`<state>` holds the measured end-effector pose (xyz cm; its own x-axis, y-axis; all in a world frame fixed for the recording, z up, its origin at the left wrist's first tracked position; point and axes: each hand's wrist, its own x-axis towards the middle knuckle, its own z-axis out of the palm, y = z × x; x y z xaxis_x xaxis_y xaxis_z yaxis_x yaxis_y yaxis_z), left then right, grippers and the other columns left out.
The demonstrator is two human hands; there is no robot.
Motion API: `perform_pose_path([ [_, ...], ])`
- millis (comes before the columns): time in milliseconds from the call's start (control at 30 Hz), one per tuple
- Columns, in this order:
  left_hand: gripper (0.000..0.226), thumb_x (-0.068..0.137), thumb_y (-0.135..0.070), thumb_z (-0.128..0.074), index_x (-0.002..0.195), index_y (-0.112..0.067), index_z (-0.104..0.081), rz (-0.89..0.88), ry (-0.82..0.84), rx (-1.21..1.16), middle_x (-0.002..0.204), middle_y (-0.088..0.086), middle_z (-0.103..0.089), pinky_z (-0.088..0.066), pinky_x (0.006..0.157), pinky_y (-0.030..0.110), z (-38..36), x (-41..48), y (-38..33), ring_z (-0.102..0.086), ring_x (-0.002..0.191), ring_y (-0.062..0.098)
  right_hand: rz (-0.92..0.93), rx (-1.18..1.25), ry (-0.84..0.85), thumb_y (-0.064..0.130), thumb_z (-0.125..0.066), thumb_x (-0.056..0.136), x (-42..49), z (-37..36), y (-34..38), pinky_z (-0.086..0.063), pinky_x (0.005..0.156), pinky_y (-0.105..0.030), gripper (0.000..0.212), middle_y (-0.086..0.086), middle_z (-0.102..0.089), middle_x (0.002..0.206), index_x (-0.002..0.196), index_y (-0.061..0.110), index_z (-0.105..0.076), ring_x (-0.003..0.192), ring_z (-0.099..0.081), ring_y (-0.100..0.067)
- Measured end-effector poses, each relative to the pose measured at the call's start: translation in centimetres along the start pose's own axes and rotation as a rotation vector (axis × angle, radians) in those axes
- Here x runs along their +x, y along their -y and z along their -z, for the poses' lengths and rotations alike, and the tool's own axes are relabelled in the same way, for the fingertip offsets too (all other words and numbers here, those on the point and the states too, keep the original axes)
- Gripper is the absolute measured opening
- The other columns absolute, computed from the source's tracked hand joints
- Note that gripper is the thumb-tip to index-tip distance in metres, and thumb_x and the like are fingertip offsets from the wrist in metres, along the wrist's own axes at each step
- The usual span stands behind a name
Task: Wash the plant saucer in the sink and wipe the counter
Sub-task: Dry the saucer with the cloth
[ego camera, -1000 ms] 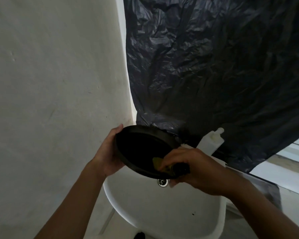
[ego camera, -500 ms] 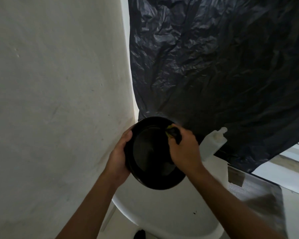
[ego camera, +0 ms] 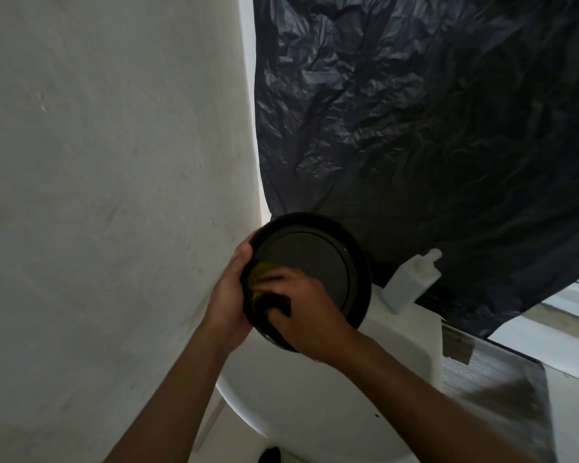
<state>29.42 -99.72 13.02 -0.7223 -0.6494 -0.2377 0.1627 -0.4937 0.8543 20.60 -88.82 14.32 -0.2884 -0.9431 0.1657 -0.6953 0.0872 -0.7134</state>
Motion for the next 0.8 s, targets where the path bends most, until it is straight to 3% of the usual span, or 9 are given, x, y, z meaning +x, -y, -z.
perform_pose_path([
  [100,0.040,0.109,-0.039,-0.039,0.139,-0.029,-0.062,-0.032,-0.040,-0.015,0.133,0.005,-0.070,-0.061,0.084,0.035,0.8,0.3,-0.5,-0.068,0.121,0.025,-0.001,0.040,0.175,0.005,-0.070,0.087,-1.3,1.1,-0.4,-0.038,0.097,-0.001,0.027,0.002,-0.070,0.118,0.111,0.014,-0.076,0.109,-0.058,-0.006],
  [233,0.042,0.110,-0.038,-0.037,0.143,-0.027,-0.058,-0.062,-0.018,0.042,0.138,0.004,-0.067,-0.060,0.089,0.034,1.7,0.6,-0.6,-0.065,0.126,0.024,-0.102,-0.053,0.300,0.009,-0.069,0.087,-2.7,2.5,-2.0,-0.057,0.084,-0.029,0.011,0.001,-0.070,0.097,0.094,0.012,-0.076,0.089,-0.065,-0.007],
  [333,0.042,0.110,-0.037,-0.035,0.144,-0.026,-0.057,-0.054,-0.003,0.073,0.139,0.004,-0.066,-0.054,0.099,0.039,1.9,0.6,-0.5,-0.063,0.129,0.024,-0.190,-0.212,0.306,0.012,-0.069,0.083,-2.9,3.3,-3.4,-0.060,0.071,-0.035,0.007,0.003,-0.067,0.089,0.087,0.017,-0.072,0.079,-0.065,-0.009],
  [467,0.042,0.110,-0.036,-0.035,0.145,-0.026,-0.057,-0.029,0.022,0.095,0.142,0.003,-0.065,-0.046,0.108,0.045,1.9,0.3,-0.4,-0.061,0.132,0.023,-0.339,-0.423,0.129,0.014,-0.069,0.085,-2.5,3.9,-4.9,-0.058,0.080,-0.035,0.013,-0.002,-0.062,0.106,0.097,0.018,-0.065,0.094,-0.064,-0.019],
  [600,0.043,0.111,-0.034,-0.033,0.146,-0.023,-0.056,0.007,0.078,0.108,0.143,0.005,-0.064,-0.046,0.108,0.043,0.9,-0.4,0.1,-0.060,0.133,0.023,-0.273,-0.504,-0.085,0.011,-0.064,0.092,-1.3,4.7,-5.0,-0.047,0.094,-0.028,0.018,-0.003,-0.059,0.125,0.110,0.013,-0.067,0.114,-0.051,-0.020],
  [700,0.044,0.111,-0.034,-0.033,0.146,-0.021,-0.056,0.028,0.097,0.128,0.143,0.005,-0.064,-0.044,0.111,0.044,-0.1,-0.7,0.6,-0.059,0.134,0.024,-0.233,-0.432,-0.202,0.014,-0.064,0.094,-0.3,4.7,-4.5,-0.039,0.104,-0.025,0.034,-0.001,-0.057,0.136,0.128,0.015,-0.065,0.124,-0.047,-0.019],
  [800,0.043,0.111,-0.037,-0.035,0.146,-0.023,-0.057,0.066,0.106,0.126,0.143,0.006,-0.064,-0.042,0.115,0.048,-0.7,-0.7,0.9,-0.059,0.133,0.026,-0.177,-0.270,-0.291,0.013,-0.065,0.093,0.6,4.0,-2.9,-0.027,0.107,-0.015,0.040,0.002,-0.057,0.136,0.133,0.018,-0.063,0.126,-0.048,-0.012],
])
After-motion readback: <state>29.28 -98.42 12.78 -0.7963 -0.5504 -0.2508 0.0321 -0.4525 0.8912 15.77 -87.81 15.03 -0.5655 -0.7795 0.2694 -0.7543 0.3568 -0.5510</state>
